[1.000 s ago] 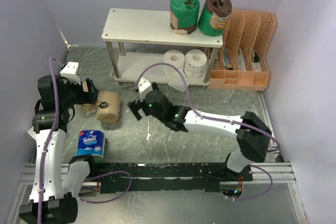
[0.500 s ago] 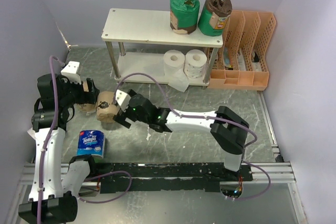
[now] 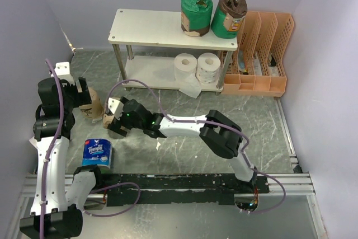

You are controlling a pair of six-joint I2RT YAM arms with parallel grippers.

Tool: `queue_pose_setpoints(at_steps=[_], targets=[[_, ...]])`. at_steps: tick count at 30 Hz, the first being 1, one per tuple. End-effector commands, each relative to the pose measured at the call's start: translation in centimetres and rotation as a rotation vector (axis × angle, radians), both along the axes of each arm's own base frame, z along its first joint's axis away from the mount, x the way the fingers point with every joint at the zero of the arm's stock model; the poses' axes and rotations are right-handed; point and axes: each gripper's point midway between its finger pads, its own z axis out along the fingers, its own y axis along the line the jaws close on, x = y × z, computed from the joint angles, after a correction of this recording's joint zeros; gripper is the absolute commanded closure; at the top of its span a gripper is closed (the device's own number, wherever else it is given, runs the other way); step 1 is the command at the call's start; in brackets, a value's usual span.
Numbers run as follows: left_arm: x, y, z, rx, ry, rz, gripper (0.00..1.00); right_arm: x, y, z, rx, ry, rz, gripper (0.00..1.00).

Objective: Place and organize the paper towels onto the shelf

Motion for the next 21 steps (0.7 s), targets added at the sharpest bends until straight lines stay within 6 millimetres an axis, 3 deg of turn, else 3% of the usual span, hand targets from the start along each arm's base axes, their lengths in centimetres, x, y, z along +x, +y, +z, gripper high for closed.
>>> queue_pose_setpoints(at_steps=[1, 8, 10, 13, 21], targets=[[-0.2, 2.9, 2.6, 0.039, -0.091, 0.172, 0.04, 0.5, 1.6, -0.6, 0.022, 0.004, 0.006, 0.1], [0.0, 2.0, 2.2, 0.031, -0.084, 0.115, 0.02, 1.0, 2.2, -3.3, -0.004, 0.039, -0.021, 0.33], [0.0, 1.9, 2.1, 0.03, -0.083, 0.113, 0.02, 1.0, 2.3, -3.7, -0.002, 0.051, -0.019, 0.54], [0.0, 1.9, 2.1, 0.031, -0.082, 0.109, 0.01, 1.3, 2.2, -3.7, 0.004, 0.062, -0.053, 0.98], [0.1, 1.3, 1.8, 0.026, -0.078, 0.075, 0.02, 2.1, 0.0, 0.4, 0.064, 0.154, -0.27, 1.0]])
